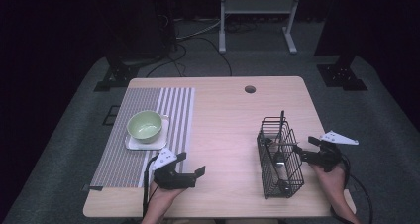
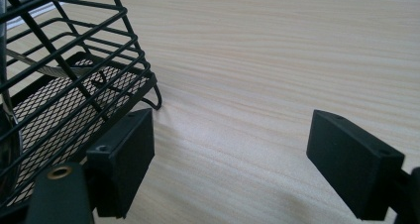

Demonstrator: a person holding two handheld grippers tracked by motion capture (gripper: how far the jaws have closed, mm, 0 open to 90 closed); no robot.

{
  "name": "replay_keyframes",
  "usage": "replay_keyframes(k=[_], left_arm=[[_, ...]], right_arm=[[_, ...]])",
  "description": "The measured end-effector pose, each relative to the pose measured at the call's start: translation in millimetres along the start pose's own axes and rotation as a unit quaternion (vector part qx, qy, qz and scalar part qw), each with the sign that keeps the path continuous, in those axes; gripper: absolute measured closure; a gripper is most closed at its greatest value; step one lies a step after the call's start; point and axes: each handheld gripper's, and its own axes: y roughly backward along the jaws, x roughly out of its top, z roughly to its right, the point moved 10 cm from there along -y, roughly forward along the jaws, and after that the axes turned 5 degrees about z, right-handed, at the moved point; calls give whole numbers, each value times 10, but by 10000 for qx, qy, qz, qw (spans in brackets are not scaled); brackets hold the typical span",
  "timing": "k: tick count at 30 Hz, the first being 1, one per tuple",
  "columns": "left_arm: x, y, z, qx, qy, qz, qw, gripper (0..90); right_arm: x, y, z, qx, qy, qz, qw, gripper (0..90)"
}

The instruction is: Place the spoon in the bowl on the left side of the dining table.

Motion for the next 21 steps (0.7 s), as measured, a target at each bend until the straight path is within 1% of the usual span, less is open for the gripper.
replay_keyframes(k=[1, 3, 4, 7, 9, 10, 11, 16, 21], left_arm=[[29, 5, 11, -23, 17, 43, 10000, 90], [78, 12, 28, -15, -11, 113, 9999, 90], [109, 13, 54, -50, -10, 145, 9999, 90], [125, 12, 88, -73, -17, 163, 9998, 90], [139, 8, 129, -139, -12, 180, 9997, 90], [156, 5, 168, -195, -58, 167, 9997, 90], [156, 5, 168, -195, -58, 167, 9997, 90], [209, -27, 265, -335, -75, 190, 9992, 90], [214, -81, 375, -486, -141, 121, 9986, 90]], right_arm=[[0, 0, 0, 0, 0, 0, 10000, 175], [1, 3, 0, 27, -18, 5, 10000, 175], [1, 5, 4, 22, -32, 13, 10000, 175], [-1, 1, 1, 10, -32, -5, 10000, 175], [-2, -1, 0, -4, -6, -16, 10000, 175], [-2, -1, 1, -12, -8, -16, 10000, 175], [-2, -1, 1, -12, -8, -16, 10000, 175], [-4, -3, 3, -17, -2, -28, 10000, 175], [-2, -2, 10, -12, -39, -19, 10000, 175]])
